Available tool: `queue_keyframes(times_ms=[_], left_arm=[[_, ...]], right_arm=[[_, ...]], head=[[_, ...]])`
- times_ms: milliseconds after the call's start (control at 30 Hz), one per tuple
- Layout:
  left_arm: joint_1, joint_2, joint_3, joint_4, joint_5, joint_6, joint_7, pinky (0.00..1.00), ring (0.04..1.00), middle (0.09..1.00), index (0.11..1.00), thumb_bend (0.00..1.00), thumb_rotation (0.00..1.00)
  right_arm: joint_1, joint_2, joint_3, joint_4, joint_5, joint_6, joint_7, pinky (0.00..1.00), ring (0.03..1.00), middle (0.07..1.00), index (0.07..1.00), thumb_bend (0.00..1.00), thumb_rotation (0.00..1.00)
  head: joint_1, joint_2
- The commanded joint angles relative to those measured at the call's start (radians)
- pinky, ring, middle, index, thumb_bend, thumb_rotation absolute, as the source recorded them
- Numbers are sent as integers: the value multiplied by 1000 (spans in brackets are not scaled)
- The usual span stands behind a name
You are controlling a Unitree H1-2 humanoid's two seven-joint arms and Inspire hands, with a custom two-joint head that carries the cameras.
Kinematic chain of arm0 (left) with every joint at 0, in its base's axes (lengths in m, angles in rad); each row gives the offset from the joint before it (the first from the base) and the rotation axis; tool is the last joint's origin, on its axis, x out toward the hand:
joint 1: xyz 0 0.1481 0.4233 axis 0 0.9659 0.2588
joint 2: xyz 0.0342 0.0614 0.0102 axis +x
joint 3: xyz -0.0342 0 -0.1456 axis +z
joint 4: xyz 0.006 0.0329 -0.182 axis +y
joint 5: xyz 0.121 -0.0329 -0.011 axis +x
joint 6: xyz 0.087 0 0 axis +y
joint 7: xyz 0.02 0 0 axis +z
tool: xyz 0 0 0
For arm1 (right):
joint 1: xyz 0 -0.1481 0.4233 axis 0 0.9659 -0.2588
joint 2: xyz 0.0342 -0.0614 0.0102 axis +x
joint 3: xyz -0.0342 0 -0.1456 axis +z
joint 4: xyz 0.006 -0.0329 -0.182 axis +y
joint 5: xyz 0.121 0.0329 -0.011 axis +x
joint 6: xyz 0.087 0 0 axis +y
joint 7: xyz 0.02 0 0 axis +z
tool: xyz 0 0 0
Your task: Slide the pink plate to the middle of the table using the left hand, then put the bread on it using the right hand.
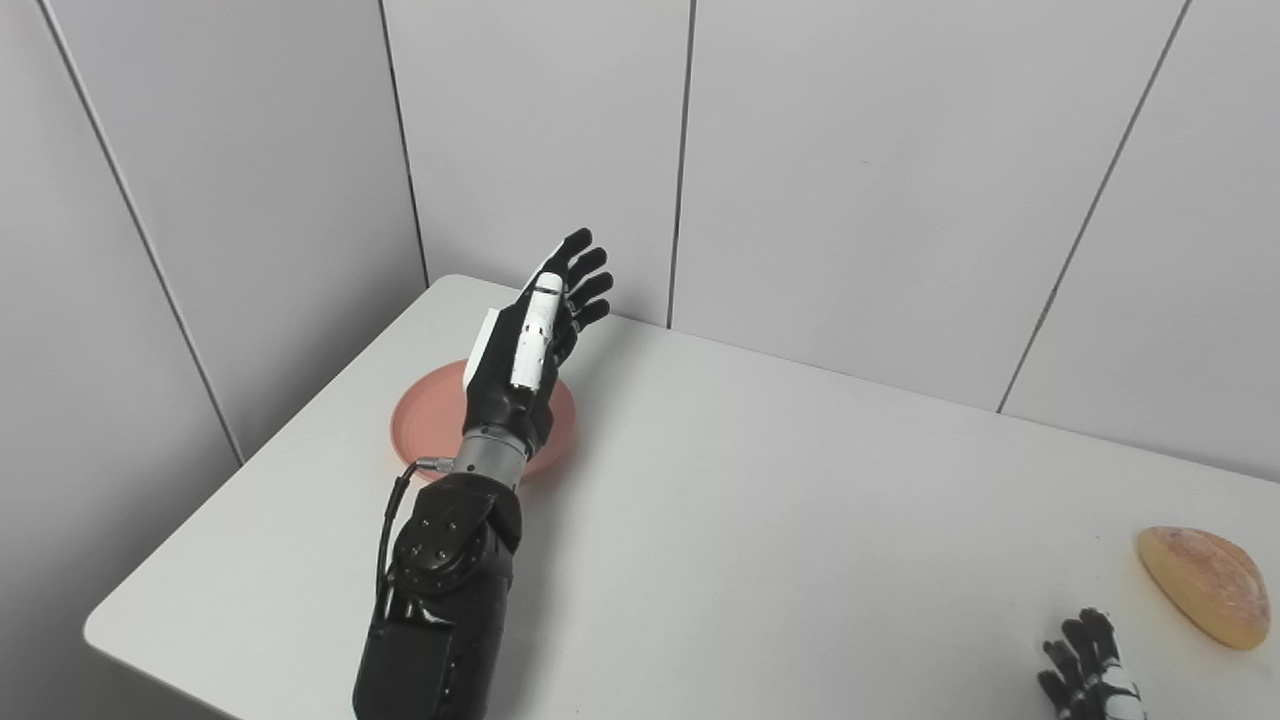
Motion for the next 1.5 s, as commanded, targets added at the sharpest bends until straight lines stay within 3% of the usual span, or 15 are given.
queue_keyframes(times_ms=[0, 600, 1033, 1467], left_arm=[[-60, 25, 16, -1, -17, 16, 14, 844, 860, 881, 861, 387, 1000], [-132, 148, 127, 165, -96, 10, 12, 870, 864, 874, 862, 363, 1000], [-141, 241, 186, 292, -144, -48, -2, 893, 894, 898, 873, 369, 1000], [-132, 261, 261, 361, -230, -64, 1, 882, 890, 889, 873, 343, 1000]], right_arm=[[-8, -7, -3, -24, 0, 6, 4, 1000, 1000, 1000, 1000, 203, 1000], [-11, -16, -3, -15, 1, -8, 13, 1000, 1000, 1000, 1000, 190, 1000], [-12, -23, -9, -7, 18, -8, 23, 1000, 1000, 1000, 1000, 182, 1000], [-15, -24, -15, -1, 31, -7, 28, 1000, 1000, 1000, 1000, 166, 1000]], head=[[-1, 1], [16, 0], [27, -4], [38, -5]])
